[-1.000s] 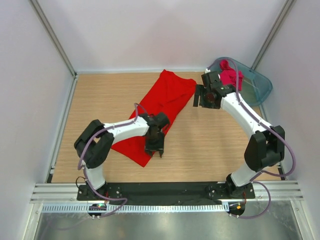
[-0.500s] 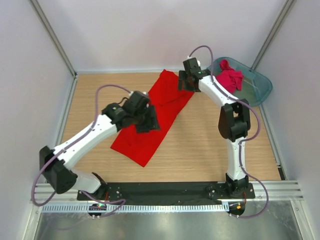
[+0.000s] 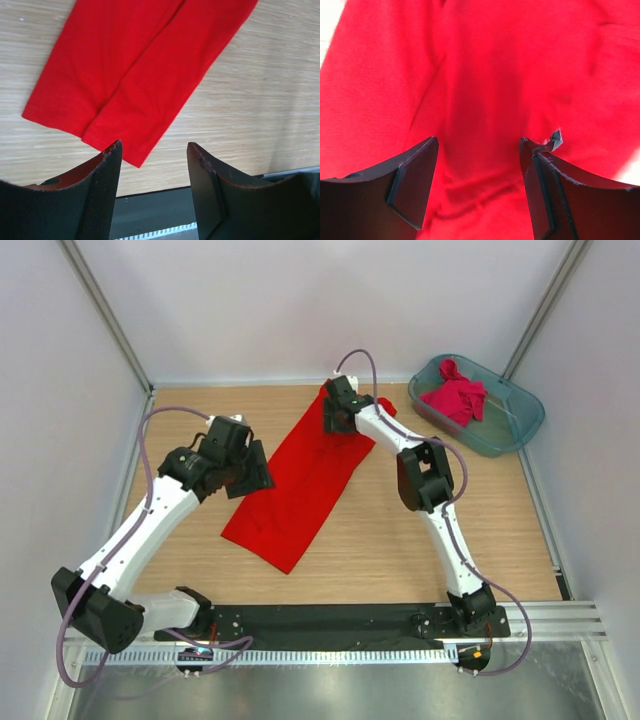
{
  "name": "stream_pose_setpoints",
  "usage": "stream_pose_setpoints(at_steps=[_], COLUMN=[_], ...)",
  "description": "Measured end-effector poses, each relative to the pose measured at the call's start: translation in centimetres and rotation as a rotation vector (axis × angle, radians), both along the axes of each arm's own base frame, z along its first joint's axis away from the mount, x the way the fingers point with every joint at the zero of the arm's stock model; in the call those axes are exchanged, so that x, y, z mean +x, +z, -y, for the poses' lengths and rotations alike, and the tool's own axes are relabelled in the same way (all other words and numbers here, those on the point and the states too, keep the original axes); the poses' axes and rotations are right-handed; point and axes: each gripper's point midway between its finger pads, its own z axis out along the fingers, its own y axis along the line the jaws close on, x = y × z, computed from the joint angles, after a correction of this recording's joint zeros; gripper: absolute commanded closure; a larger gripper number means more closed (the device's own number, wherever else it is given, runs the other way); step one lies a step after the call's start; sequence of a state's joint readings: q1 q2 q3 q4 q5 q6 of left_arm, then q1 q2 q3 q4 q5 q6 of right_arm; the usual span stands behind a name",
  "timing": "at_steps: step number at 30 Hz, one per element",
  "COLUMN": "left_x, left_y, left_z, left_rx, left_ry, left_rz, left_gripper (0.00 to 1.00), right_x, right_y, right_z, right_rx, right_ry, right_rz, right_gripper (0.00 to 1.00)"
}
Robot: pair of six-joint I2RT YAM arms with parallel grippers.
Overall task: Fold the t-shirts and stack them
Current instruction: Fold the tshirt
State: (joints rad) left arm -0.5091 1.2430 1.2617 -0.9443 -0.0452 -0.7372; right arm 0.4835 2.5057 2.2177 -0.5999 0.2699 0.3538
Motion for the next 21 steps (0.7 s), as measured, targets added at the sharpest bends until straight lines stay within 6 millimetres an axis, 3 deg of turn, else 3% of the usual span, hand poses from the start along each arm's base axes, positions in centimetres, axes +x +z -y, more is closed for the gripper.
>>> stream_pose_setpoints(at_steps=[2,10,15,21], left_x=[0.3,1.1,1.0,1.0], left_y=[-0.1,-1.9,-3.0,-5.6], left_z=[-0.8,-4.5,-6.0,-8.3], left_rx=[0.017,0.076,0.121,0.153], left_ry=[0.006,0.068,0.090,0.152], left_rz=[0.005,-0.028,-0.047,-0.120], left_gripper=[0.43,0.39,0.34,0.33], right_x=[0.1,2.6,1.8,0.3], right_y=[-1.1,-0.7,-0.5,1.1], right_z=[-1.0,-6.7,-9.7,-10.2], right_rx=[-0.021,0.009,0.010,-0.002], right_ry=[0.024,0.145,0.238,0.265], right_rz=[0.004,0.124,0.150,0.133], right_gripper=[0.30,0.32,0.25,0.21])
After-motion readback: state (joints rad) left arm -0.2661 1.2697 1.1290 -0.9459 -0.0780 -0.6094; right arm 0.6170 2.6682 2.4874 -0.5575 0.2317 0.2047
